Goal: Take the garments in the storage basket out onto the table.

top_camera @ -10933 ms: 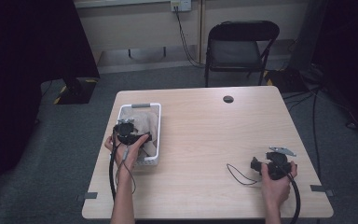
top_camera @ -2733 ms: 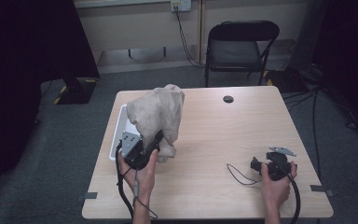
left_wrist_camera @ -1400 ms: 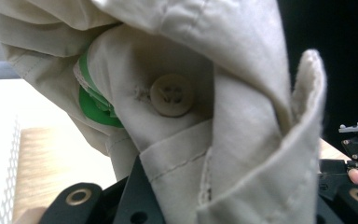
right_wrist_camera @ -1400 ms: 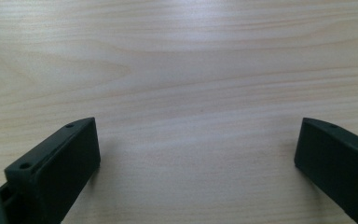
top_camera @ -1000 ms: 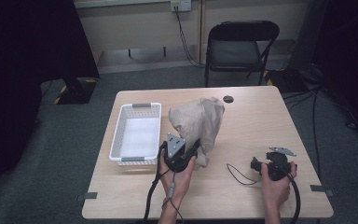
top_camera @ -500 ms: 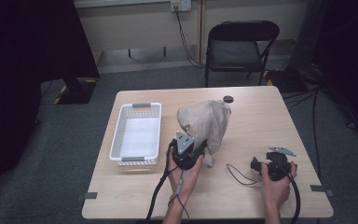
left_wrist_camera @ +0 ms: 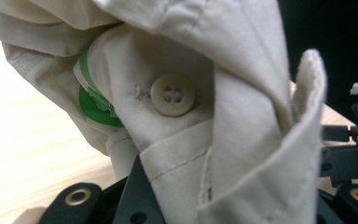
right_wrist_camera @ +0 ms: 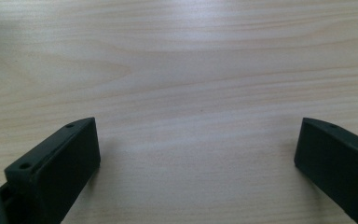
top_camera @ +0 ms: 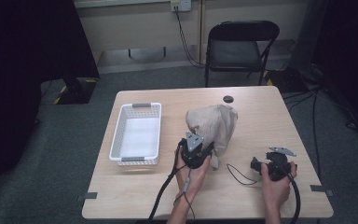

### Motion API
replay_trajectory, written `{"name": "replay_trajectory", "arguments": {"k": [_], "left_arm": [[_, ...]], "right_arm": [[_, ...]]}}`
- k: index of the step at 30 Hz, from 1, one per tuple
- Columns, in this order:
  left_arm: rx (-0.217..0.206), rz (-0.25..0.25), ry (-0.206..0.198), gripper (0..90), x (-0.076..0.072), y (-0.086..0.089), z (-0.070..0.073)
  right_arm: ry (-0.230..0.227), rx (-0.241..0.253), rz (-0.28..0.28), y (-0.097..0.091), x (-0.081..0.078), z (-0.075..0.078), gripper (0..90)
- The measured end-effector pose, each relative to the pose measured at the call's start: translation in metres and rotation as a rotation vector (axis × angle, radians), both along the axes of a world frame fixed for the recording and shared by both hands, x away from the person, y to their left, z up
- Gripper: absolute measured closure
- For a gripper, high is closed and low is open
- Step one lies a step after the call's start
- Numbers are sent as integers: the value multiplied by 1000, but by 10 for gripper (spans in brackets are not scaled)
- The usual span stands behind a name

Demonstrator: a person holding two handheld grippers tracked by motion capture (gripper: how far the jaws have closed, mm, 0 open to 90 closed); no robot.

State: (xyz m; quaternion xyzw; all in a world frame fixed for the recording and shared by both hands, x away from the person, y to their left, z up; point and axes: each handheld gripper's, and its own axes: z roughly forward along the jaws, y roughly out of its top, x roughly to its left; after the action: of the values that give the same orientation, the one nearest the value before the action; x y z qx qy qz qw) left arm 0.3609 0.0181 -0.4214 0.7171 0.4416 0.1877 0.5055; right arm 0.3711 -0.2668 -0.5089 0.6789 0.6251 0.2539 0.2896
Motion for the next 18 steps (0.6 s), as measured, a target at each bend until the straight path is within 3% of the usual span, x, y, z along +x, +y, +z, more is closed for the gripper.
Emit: {"name": "replay_trajectory", "arguments": {"k": [18], "left_arm": [[41, 17, 90, 752, 18, -9, -19]], "right_arm": [[0, 2, -1, 0, 0, 0, 0]]}}
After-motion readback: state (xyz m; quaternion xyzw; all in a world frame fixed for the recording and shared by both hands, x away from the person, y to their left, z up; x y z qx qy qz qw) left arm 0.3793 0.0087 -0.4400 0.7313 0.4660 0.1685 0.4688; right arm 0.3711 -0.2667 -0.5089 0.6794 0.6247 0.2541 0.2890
